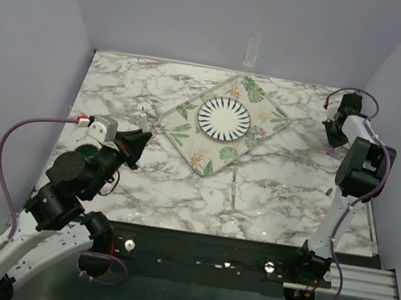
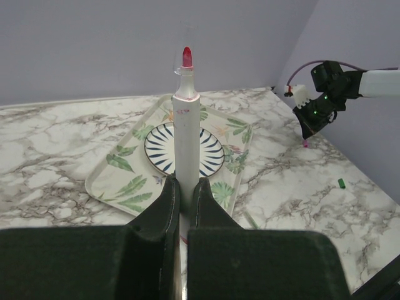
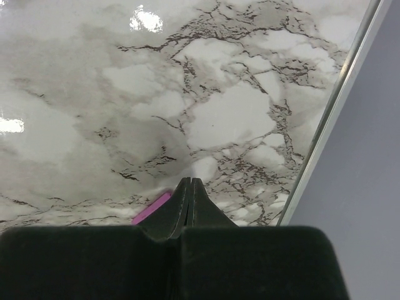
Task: Insert the pens into the pen caps
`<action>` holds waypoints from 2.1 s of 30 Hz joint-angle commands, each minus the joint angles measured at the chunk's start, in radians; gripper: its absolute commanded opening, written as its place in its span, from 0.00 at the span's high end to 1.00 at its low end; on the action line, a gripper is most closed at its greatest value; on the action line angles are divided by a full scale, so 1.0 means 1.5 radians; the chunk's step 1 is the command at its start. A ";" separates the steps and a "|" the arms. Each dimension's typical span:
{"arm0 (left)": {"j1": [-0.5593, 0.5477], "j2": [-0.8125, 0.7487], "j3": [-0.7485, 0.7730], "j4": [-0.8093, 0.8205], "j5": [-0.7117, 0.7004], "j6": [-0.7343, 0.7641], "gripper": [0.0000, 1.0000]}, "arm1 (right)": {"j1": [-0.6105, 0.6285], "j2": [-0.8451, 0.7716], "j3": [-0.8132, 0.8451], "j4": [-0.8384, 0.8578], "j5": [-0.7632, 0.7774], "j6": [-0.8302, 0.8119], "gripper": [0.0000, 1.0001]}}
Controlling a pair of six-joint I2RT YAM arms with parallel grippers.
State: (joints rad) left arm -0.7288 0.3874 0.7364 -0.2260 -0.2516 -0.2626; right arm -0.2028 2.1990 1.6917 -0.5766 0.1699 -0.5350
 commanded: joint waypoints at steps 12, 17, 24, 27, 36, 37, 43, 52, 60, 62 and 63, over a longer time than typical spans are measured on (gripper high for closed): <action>-0.004 -0.030 -0.008 0.015 -0.008 -0.003 1.00 | 0.016 -0.040 -0.043 -0.044 0.023 0.004 0.99; -0.006 -0.035 -0.008 0.017 0.001 -0.006 1.00 | 0.017 -0.054 -0.064 -0.053 0.029 0.019 0.99; -0.007 -0.039 -0.007 0.017 0.009 -0.009 1.00 | 0.034 -0.066 -0.064 -0.052 0.012 0.023 0.99; -0.006 -0.044 -0.007 0.018 0.014 -0.010 1.00 | 0.047 -0.052 -0.042 -0.061 0.023 0.029 0.99; -0.008 -0.052 -0.007 0.017 0.010 -0.009 1.00 | 0.075 -0.030 -0.007 -0.122 0.039 0.072 0.99; -0.009 -0.052 -0.007 0.017 0.010 -0.009 1.00 | 0.078 -0.032 -0.012 -0.127 0.039 0.083 0.99; -0.010 -0.051 -0.008 0.018 0.019 -0.011 1.00 | 0.080 -0.054 -0.054 -0.140 0.054 0.112 0.99; -0.012 -0.051 -0.008 0.021 0.031 -0.016 1.00 | 0.095 -0.112 -0.116 -0.133 -0.018 0.153 0.99; -0.013 -0.052 -0.008 0.024 0.037 -0.020 1.00 | 0.074 -0.153 -0.081 -0.140 -0.058 0.522 0.84; -0.016 -0.054 -0.009 0.026 0.039 -0.021 1.00 | 0.055 -0.102 -0.049 -0.201 -0.055 0.596 0.82; -0.017 -0.054 -0.009 0.025 0.039 -0.021 1.00 | 0.052 -0.094 -0.048 -0.200 -0.052 0.600 0.81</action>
State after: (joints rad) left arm -0.7437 0.3206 0.7361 -0.2237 -0.2173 -0.2832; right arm -0.0811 1.9697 1.5551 -0.7715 0.1223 0.0525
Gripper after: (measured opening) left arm 0.056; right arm 0.170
